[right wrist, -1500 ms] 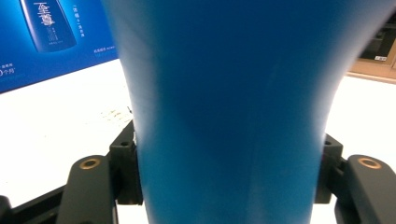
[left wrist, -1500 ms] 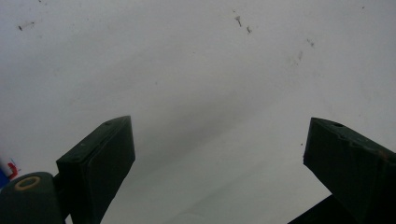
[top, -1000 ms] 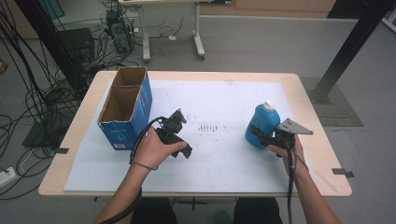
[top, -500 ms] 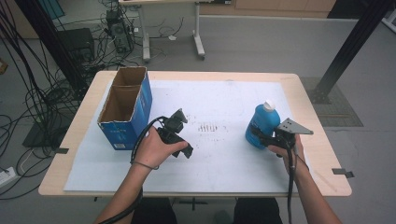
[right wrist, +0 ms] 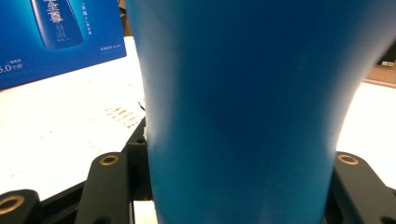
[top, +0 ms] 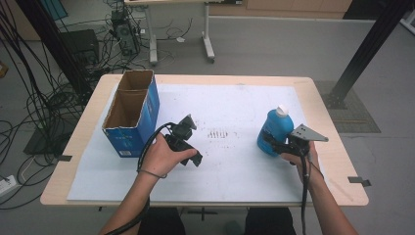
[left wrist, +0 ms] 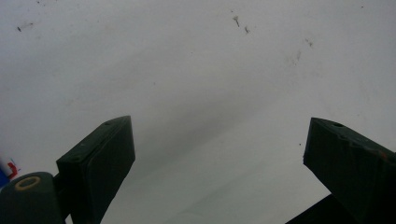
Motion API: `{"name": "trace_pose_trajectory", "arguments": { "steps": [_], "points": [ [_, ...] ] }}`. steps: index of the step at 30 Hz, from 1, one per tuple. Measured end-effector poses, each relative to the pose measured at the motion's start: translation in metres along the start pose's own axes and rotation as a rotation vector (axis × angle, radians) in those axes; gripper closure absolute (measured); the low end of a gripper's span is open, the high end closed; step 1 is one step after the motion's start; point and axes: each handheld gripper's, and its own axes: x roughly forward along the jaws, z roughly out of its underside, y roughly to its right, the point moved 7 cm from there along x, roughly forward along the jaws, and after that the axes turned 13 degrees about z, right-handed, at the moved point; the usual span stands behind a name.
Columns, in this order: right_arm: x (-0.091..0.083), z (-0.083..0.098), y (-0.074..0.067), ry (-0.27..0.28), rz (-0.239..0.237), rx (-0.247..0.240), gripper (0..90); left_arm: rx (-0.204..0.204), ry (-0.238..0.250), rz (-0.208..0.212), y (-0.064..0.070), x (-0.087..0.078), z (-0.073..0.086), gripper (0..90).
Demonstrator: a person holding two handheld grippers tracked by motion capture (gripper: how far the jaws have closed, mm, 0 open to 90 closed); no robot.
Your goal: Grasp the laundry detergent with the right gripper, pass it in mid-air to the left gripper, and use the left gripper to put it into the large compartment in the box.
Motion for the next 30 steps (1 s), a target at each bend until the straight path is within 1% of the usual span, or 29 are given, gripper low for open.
{"name": "trace_pose_trajectory", "arguments": {
  "steps": [5, 13, 16, 30],
  "points": [
    [0.0000, -0.0001, 0.0001, -0.004, -0.002, 0.002, 42.9, -0.002, 0.008, -0.001, 0.0004, 0.0001, -0.0010, 9.3],
    [0.0000, -0.0001, 0.0001, -0.005, -0.001, 0.002, 42.9, -0.006, 0.007, 0.000, 0.0001, 0.0009, -0.0006, 9.3],
    [0.0000, 0.0000, 0.0000, -0.002, 0.000, 0.002, 42.9, -0.001, 0.000, 0.001, 0.0002, 0.0007, -0.0003, 9.3],
    [0.0000, 0.0001, 0.0001, 0.001, 0.000, 0.001, 43.2, 0.000, 0.004, 0.002, 0.0011, 0.0005, -0.0017, 9.3]
  ]
}}
